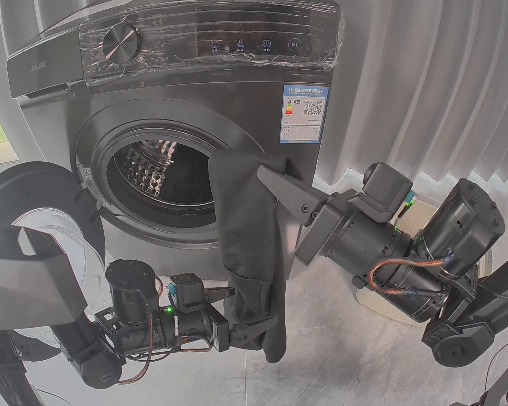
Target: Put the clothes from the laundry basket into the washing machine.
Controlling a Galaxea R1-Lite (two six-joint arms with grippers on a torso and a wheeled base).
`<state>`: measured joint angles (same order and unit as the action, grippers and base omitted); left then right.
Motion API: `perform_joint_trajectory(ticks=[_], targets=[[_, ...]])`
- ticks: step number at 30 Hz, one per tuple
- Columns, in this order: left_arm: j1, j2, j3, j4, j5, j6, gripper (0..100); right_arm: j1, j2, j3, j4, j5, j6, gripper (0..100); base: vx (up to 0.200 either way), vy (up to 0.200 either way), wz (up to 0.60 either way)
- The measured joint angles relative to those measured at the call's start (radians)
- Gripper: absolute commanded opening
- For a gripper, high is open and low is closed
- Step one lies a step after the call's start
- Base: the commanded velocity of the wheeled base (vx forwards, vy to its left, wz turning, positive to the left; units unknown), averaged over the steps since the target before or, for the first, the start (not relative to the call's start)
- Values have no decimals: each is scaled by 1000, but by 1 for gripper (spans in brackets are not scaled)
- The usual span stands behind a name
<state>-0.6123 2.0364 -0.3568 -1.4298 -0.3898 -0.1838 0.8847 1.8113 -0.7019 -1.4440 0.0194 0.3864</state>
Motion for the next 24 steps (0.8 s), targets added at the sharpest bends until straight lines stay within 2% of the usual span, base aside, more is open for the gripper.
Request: perform_joint_trajectory(ticks=[9,16,24], targets=[[-6,5,-6,-5,0,-5,0,-1,1,0,-4,0,0,0,0,0,0],[-6,5,7,-86,4,-6,0,-16,0,1,-6,1,0,0,0,0,0],[-21,-39,62,-116,8,-10,0,-65,0,23,-6,4,-11,0,0,0,0]])
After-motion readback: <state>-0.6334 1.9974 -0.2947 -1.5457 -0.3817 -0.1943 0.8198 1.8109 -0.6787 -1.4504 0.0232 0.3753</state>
